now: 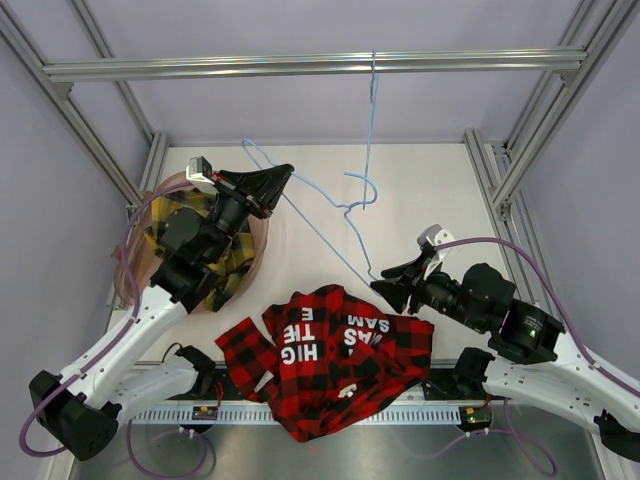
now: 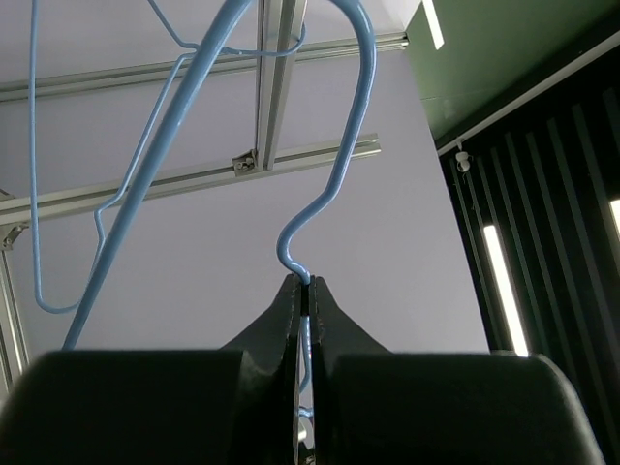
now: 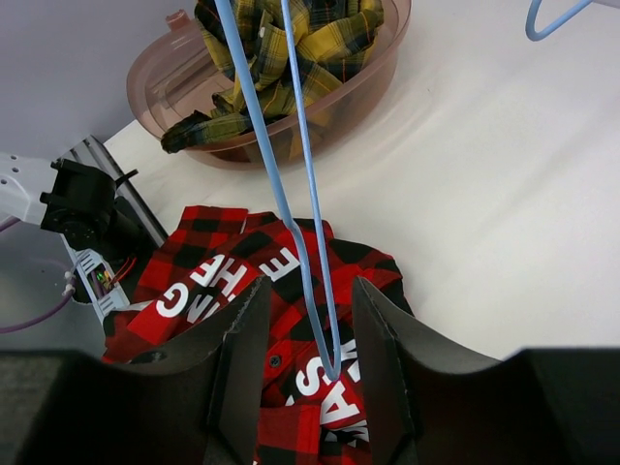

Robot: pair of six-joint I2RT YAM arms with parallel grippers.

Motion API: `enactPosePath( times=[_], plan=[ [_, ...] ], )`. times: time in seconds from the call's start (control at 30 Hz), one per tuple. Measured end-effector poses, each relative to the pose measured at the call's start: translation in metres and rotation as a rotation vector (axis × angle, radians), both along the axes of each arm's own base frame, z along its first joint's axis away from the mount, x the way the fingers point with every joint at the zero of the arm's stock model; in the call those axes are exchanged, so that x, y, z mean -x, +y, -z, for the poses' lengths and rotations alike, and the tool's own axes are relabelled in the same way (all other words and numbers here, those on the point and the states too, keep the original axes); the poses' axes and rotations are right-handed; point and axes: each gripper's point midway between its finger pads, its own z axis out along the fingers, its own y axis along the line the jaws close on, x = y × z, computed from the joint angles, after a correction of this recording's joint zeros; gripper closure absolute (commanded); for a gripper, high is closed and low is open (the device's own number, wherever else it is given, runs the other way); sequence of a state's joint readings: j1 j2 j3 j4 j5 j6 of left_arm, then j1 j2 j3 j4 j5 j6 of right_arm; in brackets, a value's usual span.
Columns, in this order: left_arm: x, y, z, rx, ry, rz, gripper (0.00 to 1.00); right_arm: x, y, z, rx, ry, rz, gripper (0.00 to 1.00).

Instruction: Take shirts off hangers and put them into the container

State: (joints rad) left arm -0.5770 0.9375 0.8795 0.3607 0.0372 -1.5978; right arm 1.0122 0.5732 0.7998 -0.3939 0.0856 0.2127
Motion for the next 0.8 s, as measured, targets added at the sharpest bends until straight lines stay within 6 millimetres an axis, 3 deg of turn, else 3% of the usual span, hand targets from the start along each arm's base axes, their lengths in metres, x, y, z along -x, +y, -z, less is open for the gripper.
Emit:
enactPosePath(
  times=[0.37, 0.5, 0.6, 0.77, 0.8],
  plan=[
    [-0.001, 0.003, 0.000, 0.004, 0.003, 0.001, 1.00, -0.002, 0.007, 0.009, 0.028, 0.020, -0.010, 0.61],
    [-0.001, 0.003, 0.000, 0.007, 0.006, 0.003, 1.00, -0.003, 0.013, 0.016, 0.054, 0.036, -0.028, 1.00],
    [-0.001, 0.003, 0.002, 0.005, 0.009, 0.002, 0.98, 0.000, 0.019, 0.020, 0.067, 0.042, -0.059, 1.00],
    [-0.002, 0.003, 0.001, -0.004, -0.003, 0.000, 0.56, 0.003, 0.022, 0.014, 0.062, 0.045, -0.084, 1.00],
    [-0.001, 0.003, 0.000, -0.008, -0.012, 0.002, 0.39, 0.004, 0.021, 0.012, 0.060, 0.045, -0.084, 1.00]
  ],
)
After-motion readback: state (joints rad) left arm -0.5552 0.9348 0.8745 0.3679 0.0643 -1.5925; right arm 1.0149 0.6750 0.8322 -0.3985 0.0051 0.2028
